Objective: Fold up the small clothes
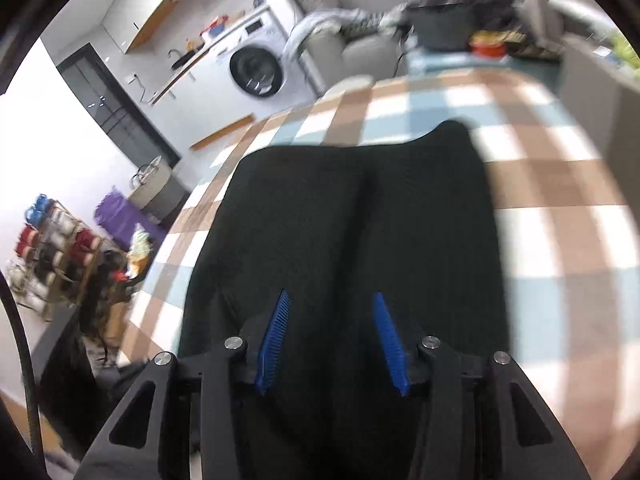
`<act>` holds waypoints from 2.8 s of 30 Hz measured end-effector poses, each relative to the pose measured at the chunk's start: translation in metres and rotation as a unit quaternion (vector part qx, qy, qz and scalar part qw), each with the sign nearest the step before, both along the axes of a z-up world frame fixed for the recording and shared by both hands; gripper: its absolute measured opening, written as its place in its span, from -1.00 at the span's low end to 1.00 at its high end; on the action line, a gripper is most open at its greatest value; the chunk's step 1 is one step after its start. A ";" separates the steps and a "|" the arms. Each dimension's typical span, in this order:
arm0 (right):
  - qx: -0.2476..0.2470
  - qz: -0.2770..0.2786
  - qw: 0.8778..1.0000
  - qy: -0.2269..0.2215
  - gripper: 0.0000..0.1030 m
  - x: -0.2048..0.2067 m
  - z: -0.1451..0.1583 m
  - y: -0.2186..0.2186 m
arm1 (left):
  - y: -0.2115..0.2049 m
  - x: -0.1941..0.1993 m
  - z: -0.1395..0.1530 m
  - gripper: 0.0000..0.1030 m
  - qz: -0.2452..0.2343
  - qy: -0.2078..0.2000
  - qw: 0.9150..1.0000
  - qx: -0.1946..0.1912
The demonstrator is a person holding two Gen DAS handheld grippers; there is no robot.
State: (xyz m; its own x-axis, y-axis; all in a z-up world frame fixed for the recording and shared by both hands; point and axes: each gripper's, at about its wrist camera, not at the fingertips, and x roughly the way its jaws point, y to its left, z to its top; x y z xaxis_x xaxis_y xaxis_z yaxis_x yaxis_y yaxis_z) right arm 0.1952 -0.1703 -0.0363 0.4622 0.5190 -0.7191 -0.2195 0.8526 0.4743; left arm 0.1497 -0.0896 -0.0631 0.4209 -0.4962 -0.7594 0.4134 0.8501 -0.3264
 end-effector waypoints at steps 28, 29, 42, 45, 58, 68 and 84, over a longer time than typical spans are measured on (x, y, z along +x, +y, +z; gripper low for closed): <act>0.074 0.008 0.997 0.003 -0.10 -0.056 -0.006 -0.050 | 0.073 -0.016 0.018 0.25 0.040 0.024 0.996 -0.074; 0.073 0.010 0.997 0.000 -0.10 -0.065 -0.006 -0.051 | 0.077 -0.021 0.018 0.25 0.044 0.024 0.996 -0.070; -0.034 0.067 0.996 -0.045 -0.10 -0.107 -0.017 -0.030 | 0.025 -0.048 0.009 -0.20 0.026 -0.047 0.998 0.043; -0.063 0.084 0.993 -0.060 -0.65 -0.109 -0.018 -0.027 | 0.026 -0.046 0.004 -0.61 0.036 -0.053 0.997 0.043; -0.057 0.102 0.992 -0.050 -0.75 -0.124 -0.020 -0.038 | 0.058 -0.067 -0.003 -0.52 0.032 -0.015 0.999 0.030; -0.006 0.096 0.994 -0.047 -0.69 -0.114 -0.029 -0.030 | 0.073 -0.039 0.019 -0.10 0.088 -0.024 0.995 -0.050; -0.032 0.051 0.997 -0.046 -0.43 -0.121 -0.016 -0.057 | 0.058 -0.040 0.002 -0.03 0.072 0.017 0.997 0.013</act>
State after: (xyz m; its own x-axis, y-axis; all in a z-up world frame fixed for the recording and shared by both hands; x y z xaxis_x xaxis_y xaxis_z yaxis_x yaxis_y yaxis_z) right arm 0.0747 -0.2276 -0.0522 0.4751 0.5221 -0.7083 -0.3476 0.8508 0.3940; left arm 0.1099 -0.0313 -0.0616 0.4596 -0.4131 -0.7862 0.2758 0.9079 -0.3158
